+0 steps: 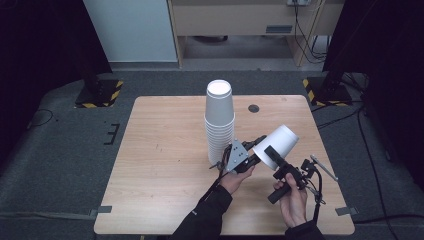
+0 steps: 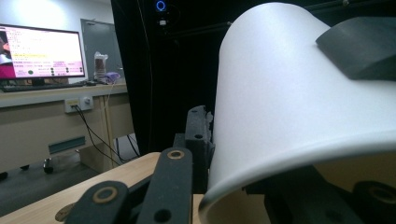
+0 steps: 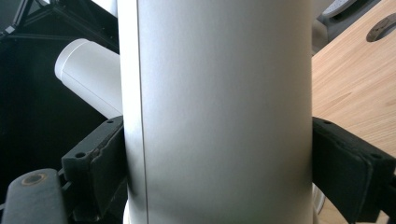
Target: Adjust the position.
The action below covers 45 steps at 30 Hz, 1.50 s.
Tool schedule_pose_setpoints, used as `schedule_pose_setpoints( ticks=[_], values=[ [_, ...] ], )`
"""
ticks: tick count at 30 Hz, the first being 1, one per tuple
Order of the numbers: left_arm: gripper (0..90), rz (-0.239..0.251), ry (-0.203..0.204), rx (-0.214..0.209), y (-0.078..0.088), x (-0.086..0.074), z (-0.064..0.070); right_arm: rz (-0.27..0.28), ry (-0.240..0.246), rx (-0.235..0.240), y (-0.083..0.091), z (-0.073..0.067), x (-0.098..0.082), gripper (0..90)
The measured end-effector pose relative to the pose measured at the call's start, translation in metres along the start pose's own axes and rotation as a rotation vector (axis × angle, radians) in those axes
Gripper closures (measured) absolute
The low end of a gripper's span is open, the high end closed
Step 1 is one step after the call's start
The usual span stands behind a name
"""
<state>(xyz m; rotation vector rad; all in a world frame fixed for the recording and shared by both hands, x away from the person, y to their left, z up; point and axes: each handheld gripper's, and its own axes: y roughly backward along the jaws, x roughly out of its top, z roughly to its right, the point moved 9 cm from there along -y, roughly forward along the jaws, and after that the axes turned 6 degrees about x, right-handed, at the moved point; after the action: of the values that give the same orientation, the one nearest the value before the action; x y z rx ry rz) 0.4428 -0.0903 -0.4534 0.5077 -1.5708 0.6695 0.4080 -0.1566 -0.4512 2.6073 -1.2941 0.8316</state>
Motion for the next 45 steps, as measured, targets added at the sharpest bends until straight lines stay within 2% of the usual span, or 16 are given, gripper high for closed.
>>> schedule_pose_setpoints(
  ticks=[3,17,30,45],
  values=[
    [80.9,0.000,0.006,-0.002,0.001,0.000,-0.001,-0.001,0.002,0.000,0.000,0.000,0.000,11.9],
    [84.5,-0.008,0.006,-0.001,0.003,-0.001,-0.003,-0.014,0.019,-0.004,-0.002,0.003,0.002,11.1],
    [84.6,-0.022,-0.011,-0.045,0.008,-0.002,0.003,0.003,0.037,-0.006,0.000,0.005,0.011,13.1],
    [84.6,-0.042,-0.027,-0.063,0.017,-0.001,0.003,0.027,0.049,-0.014,0.001,0.009,0.022,13.3]
  ],
)
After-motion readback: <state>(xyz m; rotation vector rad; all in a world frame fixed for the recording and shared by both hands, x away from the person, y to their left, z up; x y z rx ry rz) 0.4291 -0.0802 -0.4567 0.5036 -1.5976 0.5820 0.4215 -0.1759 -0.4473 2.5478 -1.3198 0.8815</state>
